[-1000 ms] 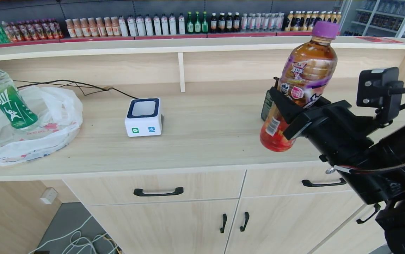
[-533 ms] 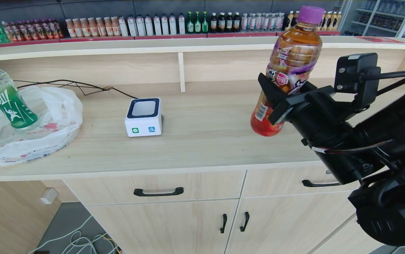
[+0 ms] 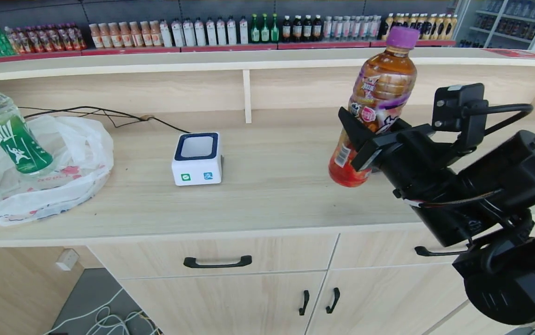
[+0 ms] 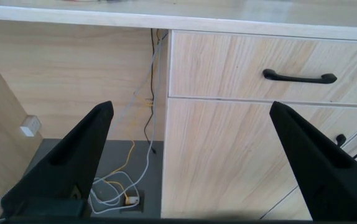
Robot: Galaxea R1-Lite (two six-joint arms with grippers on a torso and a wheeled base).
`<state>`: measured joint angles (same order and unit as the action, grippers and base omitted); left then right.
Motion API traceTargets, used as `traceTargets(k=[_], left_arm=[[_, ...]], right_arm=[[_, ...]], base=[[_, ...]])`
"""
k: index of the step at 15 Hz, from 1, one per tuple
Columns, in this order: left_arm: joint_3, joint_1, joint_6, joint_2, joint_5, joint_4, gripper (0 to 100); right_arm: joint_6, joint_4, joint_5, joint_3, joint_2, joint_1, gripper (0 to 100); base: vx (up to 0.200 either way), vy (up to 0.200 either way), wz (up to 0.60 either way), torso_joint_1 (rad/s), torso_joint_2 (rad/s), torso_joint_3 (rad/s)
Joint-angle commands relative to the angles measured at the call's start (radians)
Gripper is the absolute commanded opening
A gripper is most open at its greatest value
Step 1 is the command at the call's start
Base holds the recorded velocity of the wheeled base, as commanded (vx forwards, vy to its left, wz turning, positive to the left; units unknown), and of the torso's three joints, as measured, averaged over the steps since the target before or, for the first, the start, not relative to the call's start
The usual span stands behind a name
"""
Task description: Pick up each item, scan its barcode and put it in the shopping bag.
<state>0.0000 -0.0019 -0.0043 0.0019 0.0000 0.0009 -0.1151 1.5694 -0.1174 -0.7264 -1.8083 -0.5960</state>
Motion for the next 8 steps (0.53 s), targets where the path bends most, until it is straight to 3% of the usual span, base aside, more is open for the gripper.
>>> traceTargets(k=[1,8], left_arm=[[0.000,0.000,0.000,0.000,0.000,-0.001,100],[0.000,0.000,0.000,0.000,0.000,-0.001,100]], right_arm=[[0.006,0.001,0.001,0.018,-0.009,0.002,0],[0.009,0.001,0.004,-0.001,-0.011,0.010,0]], base=[[0.000,0.200,0.00,0.036,0.02,-0.007],[0.000,0.200,0.00,0.002,0.00,0.003]])
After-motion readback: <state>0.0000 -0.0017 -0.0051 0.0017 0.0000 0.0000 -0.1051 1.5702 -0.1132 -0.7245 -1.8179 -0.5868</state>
